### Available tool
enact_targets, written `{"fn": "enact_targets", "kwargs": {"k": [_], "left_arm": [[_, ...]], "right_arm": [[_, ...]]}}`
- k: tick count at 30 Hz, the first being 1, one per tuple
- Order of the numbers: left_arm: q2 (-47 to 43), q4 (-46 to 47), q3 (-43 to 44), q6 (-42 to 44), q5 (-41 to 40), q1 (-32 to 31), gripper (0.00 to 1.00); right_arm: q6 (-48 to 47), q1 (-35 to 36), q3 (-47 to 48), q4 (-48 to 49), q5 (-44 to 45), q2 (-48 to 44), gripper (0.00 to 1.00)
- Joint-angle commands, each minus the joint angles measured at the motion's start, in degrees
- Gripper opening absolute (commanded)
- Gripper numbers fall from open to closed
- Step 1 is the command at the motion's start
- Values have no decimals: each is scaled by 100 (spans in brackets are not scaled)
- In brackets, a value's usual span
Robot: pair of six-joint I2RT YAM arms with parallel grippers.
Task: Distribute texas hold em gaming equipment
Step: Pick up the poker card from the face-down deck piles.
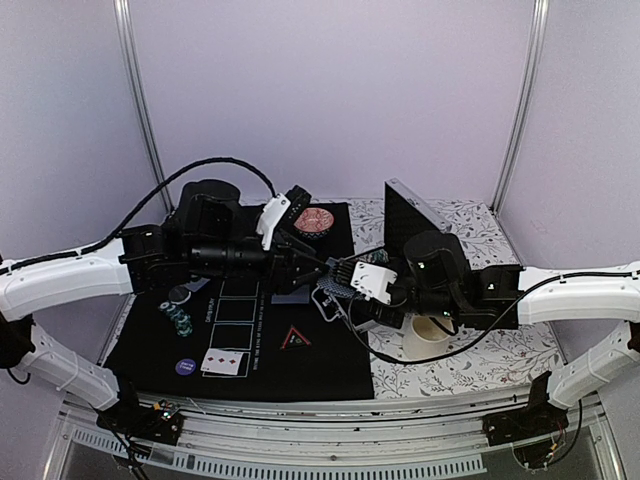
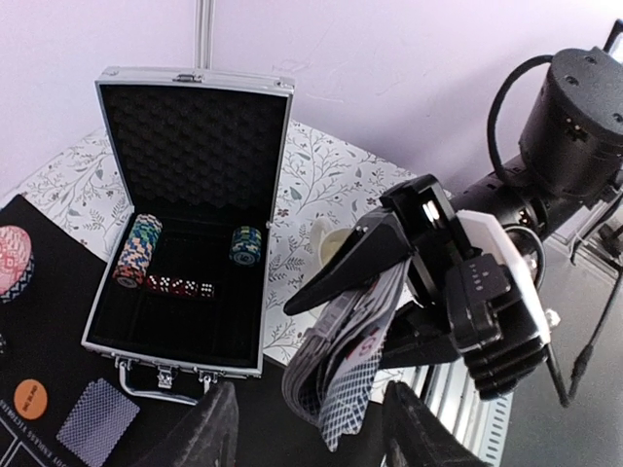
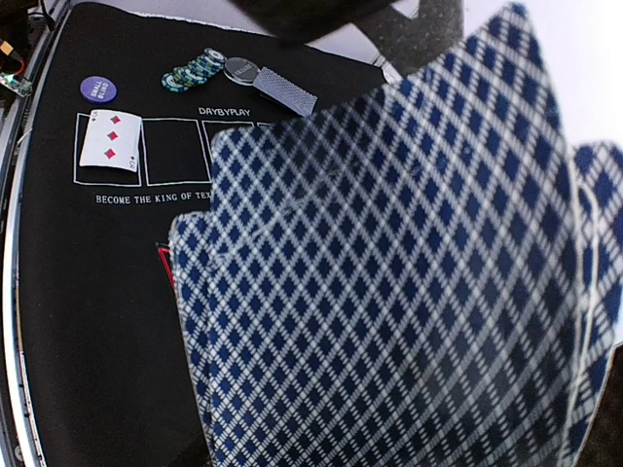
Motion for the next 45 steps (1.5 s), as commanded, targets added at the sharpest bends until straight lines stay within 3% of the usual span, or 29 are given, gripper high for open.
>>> {"fn": "enact_targets", "kwargs": {"k": [1,4,10,15,20,36,45], "left_arm": [[-7,197,-112,-36,95,35,46],[106,224,-49,-46,131,28,31],[246,318,12,-11,303,34,33],[362,302,79,-5,364,27,26],[304,272,100,-2,388,35,0],[-162,-260,13,-270,372,132,0],[-1029,-1953,205,-1162,21,991,0]], "right_arm": [[-11,30,158,173,-82,8,44],[-13,30,173,161,-77,7,44],[3,29,169,150,-56,-5,44],[11,28,143,147,-44,-19,44],[9,30,121,158,-28,-40,43],[61,-142,-8,179,12,-67,43],[180,-253,12,18,110,35,43]]}}
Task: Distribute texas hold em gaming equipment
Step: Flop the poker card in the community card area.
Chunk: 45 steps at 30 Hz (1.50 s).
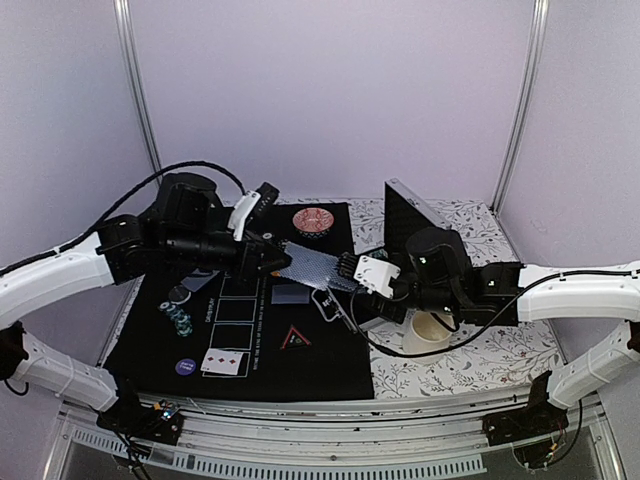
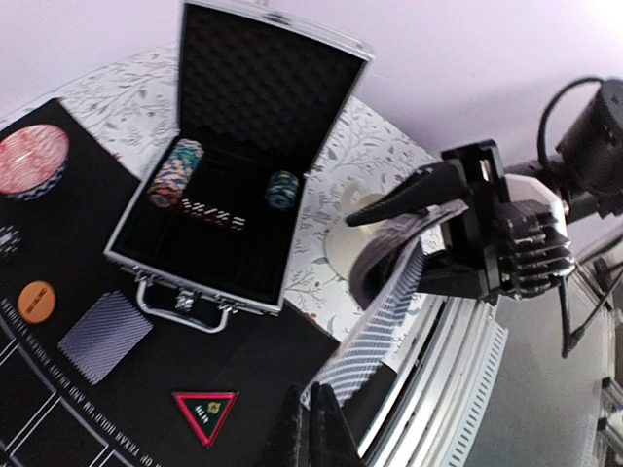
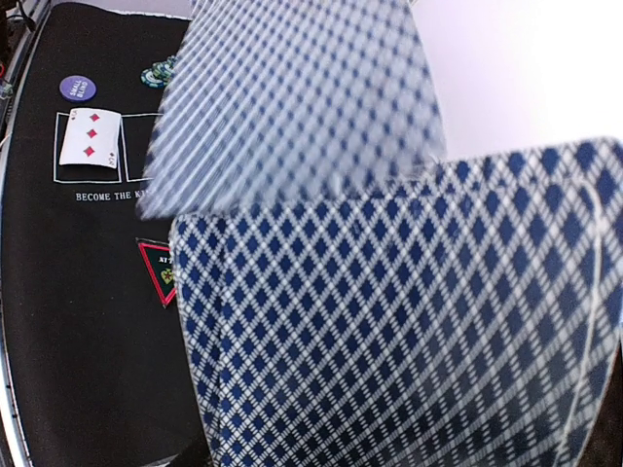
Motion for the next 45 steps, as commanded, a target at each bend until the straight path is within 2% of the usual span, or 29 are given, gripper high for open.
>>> {"fn": "enact_targets", "kwargs": {"k": [1,5,10,17,27,32,39,45], "left_arm": [[-799,-1160,183,-560,-306,516,0],[-1210,-1864,279,-746,-739,785,0],[-1051,-2866,427,-943,-1399,953,0],[200,-4541,688,-1390,-3340,963,0],[1914,-5684,736,-2022,-4975,575,0],[2687,-5539,683,-2081,-5077,303,0],[3159,-4392,646,-1405,-4274,279,0],[3573,-3942,622,-1192,-3736,280,0]], "right_arm": [[142,-57,10,16,51,57,43],[131,-76,52,32,-23,112,43],[94,-76,90,47,-83,123,43],[116,-71,61,-4,-102,31,43],[170,-74,45,-28,-116,30,43],[169,-76,89,-31,-146,68,43],[199,-77,100,-92,-145,54,43],[231,-76,66,-107,-132,13,43]]}}
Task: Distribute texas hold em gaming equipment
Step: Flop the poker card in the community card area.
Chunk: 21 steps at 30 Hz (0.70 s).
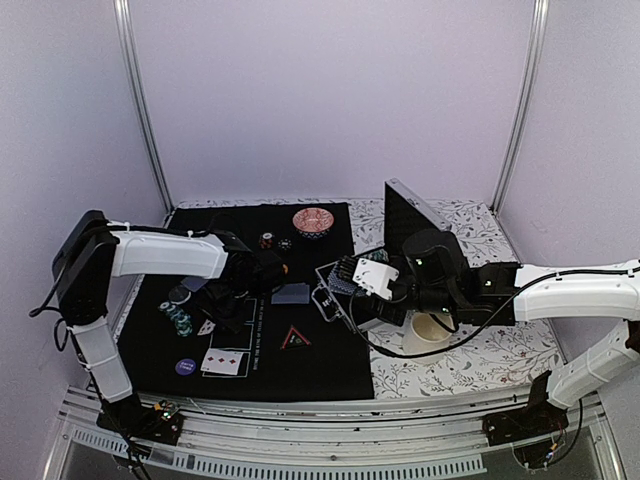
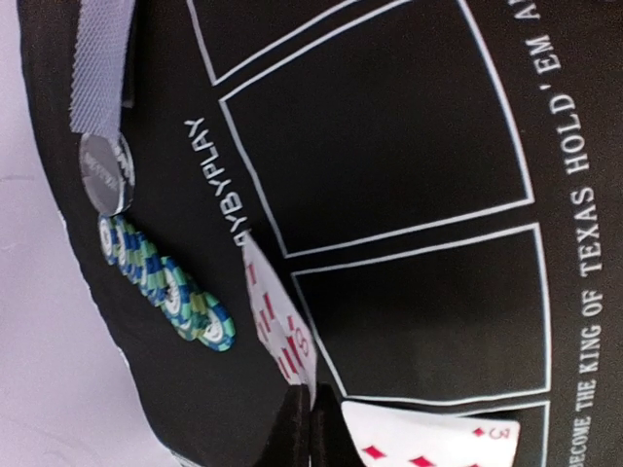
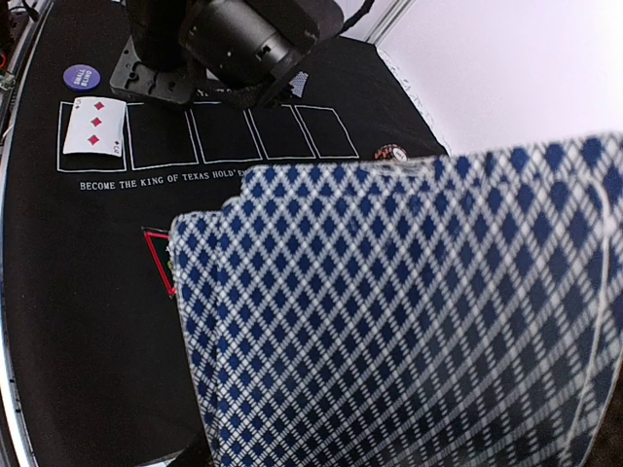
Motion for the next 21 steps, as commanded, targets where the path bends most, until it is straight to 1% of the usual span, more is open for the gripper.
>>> {"fn": "enact_targets", "kwargs": {"k": [1,8,18,19,21], "left_arm": [[264,532,-6,247,572,-35,0],[304,869,-105,263,1256,-14,0],[395,1191,-39,343,1743,150,0],[395,1190,-43,355,1771,168,2],[387,1193,-51,381,1839,182,11]], "right_arm": [[138,-26,57,-5,-62,-92,43],[156,-26,0,15,-48,-140,43],[205,-26,-83,-4,-13,-227,42],[209,-26,-93,-5,-9,-232,42],[218,-26,-106,-5,3,-241,42]]}}
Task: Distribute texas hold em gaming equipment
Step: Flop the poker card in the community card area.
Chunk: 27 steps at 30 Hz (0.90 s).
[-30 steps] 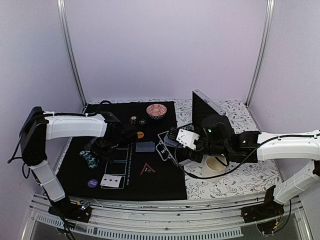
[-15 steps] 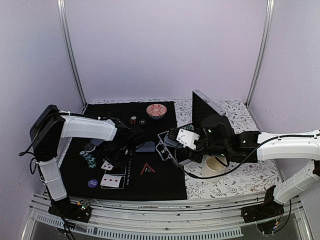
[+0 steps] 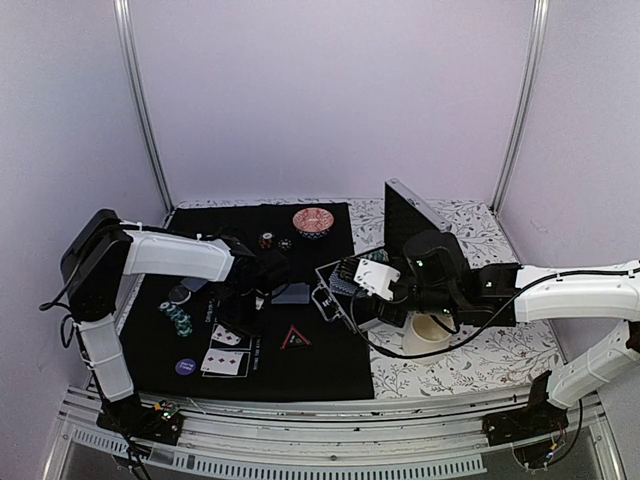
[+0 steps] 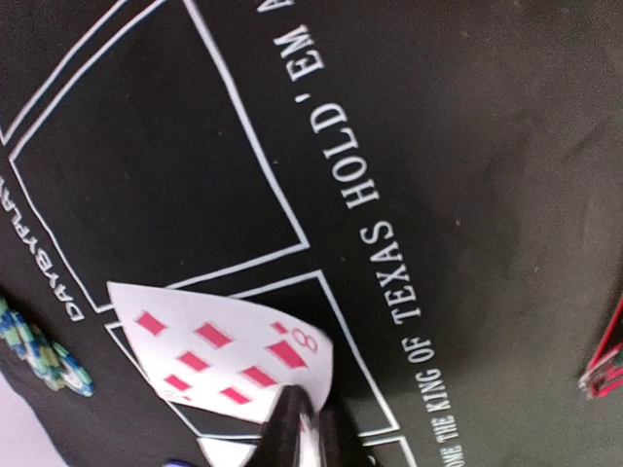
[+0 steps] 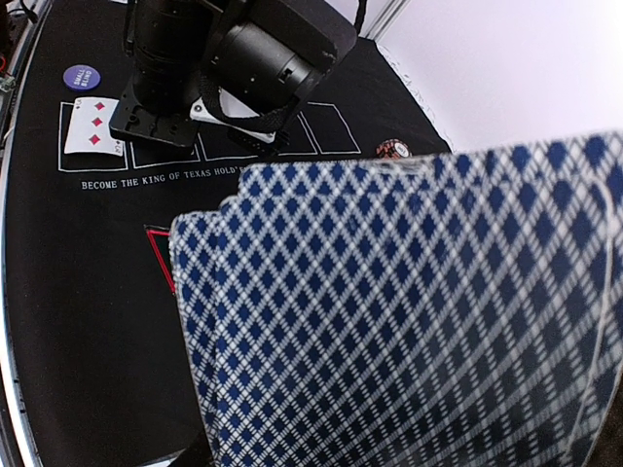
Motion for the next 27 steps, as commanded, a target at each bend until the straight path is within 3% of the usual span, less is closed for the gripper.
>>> {"fn": "enact_targets", "kwargs": {"k": [1,4,13,20,24,27], "left_arm": [[55,181,9,106,327,83,18],[-37,215,13,163,496,85,34],[-808,687,176,633,1515,322,40],[-1080,906,5,817,1028,1359,28],[-758,1112,-45,913,993,1501,14],[-524,1296,-119,958,964,1518,12]], "right_arm": [[101,-26,-70,6,2,-222,42],[92,-26,-68,22,4,-217,42],[72,-27,-41,23,5,-185,42],[74,-26,-47,6,4,-217,42],[99,-26,-27,3,5,-213,42],[84,-25,-28,-16,2,-213,42]]}}
